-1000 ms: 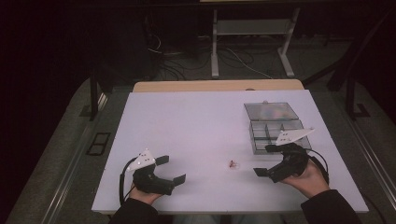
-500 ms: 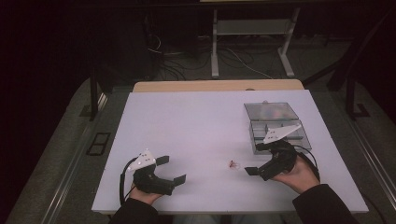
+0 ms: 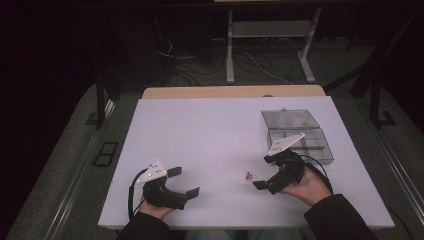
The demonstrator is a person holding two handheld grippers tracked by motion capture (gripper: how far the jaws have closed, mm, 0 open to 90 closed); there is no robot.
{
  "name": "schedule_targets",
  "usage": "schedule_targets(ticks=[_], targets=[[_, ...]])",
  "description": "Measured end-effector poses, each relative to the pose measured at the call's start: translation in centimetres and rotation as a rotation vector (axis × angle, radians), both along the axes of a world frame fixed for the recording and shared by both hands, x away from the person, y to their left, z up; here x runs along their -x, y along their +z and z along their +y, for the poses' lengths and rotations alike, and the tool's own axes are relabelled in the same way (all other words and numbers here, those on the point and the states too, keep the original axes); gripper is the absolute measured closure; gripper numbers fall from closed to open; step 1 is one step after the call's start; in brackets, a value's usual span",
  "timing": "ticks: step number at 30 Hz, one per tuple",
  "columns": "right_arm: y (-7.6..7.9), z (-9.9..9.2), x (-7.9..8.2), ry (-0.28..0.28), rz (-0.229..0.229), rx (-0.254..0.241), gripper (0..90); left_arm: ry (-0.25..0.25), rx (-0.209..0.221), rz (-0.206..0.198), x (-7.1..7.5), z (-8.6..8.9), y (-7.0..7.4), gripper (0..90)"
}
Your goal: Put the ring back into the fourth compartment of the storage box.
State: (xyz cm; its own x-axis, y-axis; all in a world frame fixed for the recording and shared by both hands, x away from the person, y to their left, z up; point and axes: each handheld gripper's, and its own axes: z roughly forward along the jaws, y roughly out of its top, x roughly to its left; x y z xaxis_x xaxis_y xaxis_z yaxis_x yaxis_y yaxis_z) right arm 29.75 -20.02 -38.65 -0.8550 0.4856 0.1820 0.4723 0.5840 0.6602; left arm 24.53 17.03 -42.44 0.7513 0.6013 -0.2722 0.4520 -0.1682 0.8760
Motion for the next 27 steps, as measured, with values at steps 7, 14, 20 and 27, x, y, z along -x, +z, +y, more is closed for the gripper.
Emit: schedule_targets(ticks=[7, 14, 20, 27], targets=[[-0.5, 0.7, -0.6, 0.009, 0.011, 0.014, 0.0, -0.003, -0.002, -0.002, 0.0, 0.0, 0.0, 0.0], [-1.4, 1.4, -1.2, 0.021, 0.029, 0.047, 0.0, -0.005, -0.002, -0.002, 0.0, 0.0, 0.0, 0.0], [-2.3, 1.9, -1.7, 0.032, 0.037, 0.073, 0.0, -0.007, -0.003, -0.001, 0.0, -0.1, 0.0, 0.0], [-3.1, 2.3, -2.2, 0.061, 0.034, 0.107, 0.0, -0.008, -0.003, 0.000, -0.1, -0.1, 0.0, 0.0]])
